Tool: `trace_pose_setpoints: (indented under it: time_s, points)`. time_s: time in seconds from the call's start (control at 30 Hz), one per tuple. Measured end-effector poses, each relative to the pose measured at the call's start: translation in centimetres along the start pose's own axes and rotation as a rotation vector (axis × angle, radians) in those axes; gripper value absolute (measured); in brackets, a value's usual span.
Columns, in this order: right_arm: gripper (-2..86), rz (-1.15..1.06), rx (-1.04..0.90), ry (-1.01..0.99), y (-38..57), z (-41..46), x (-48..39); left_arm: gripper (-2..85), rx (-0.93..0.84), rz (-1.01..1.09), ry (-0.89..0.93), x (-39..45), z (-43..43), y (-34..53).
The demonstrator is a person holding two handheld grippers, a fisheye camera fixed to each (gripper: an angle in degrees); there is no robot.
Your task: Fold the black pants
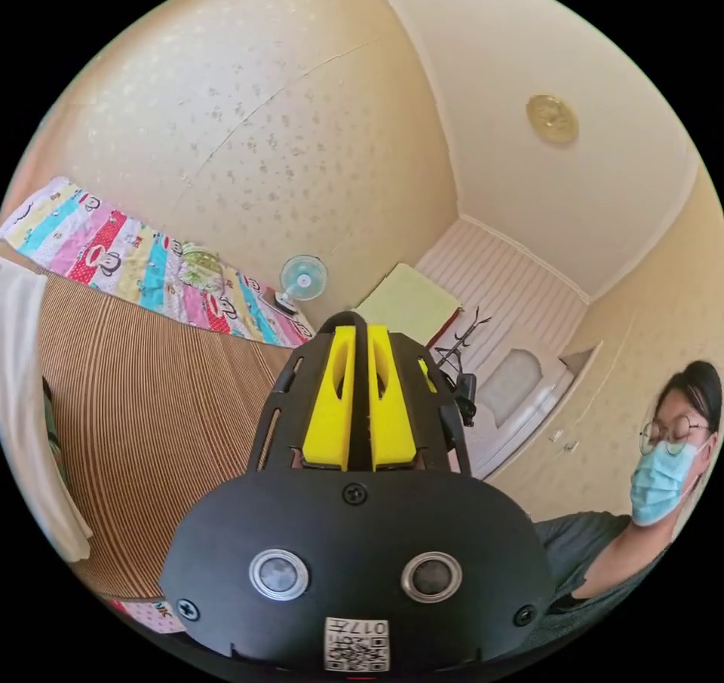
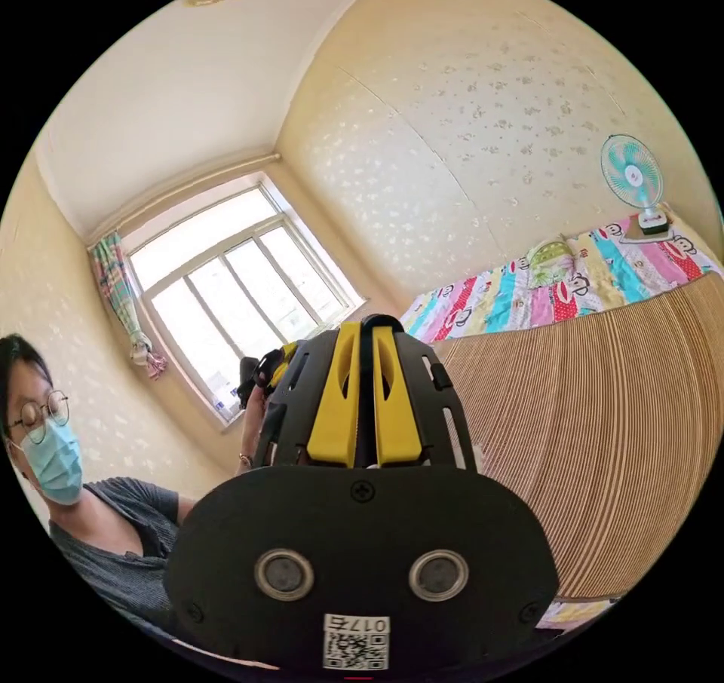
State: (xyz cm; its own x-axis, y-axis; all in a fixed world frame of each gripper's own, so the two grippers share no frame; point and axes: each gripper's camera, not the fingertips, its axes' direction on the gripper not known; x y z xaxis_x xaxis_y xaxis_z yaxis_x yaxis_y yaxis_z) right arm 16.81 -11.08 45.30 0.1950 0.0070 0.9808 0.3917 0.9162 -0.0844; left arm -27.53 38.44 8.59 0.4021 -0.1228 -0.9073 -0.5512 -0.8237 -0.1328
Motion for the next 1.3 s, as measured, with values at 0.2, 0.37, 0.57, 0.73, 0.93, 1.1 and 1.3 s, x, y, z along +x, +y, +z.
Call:
trace_pose_setpoints:
  time_s: [0.2, 0.37, 0.57, 0.73, 0.93, 1.1, 1.3]
  points:
    - [1.9, -0.191, -0.066, -0.066, 7.3, 1.6, 2.1, 3.2, -0.063, 0.175, -0.189, -1.2, 1.2, 4.1]
    - [2.3, -0.026, -0.455, -0.068, 23.5, 2.3, 6.8, 3.8, -0.384, -0.065, -0.086, -10.3, 0.3, 20.4]
    - [3.3, 0.331, -0.681, 0.121, 36.4, -0.2, 8.9, 5.5, -0.493, -0.400, -0.136, -14.4, -4.8, 33.8]
    - [10.1, 0.355, -0.353, 0.045, 30.9, -1.9, 12.2, 14.9, -0.268, -0.446, -0.119, -17.9, -4.9, 30.2]
    - [17.5, 0.254, -0.397, 0.213, 22.7, 6.2, 16.8, 21.2, -0.324, -0.281, -0.242, -20.9, 5.4, 22.5]
    - [21.6, 0.217, -0.479, 0.228, 24.1, 9.4, 16.9, 20.4, -0.438, -0.285, -0.247, -22.1, 9.7, 22.7]
    - [14.4, 0.281, -0.466, 0.074, 30.4, 5.2, 14.9, 13.1, -0.367, -0.366, -0.186, -19.6, 6.0, 28.4]
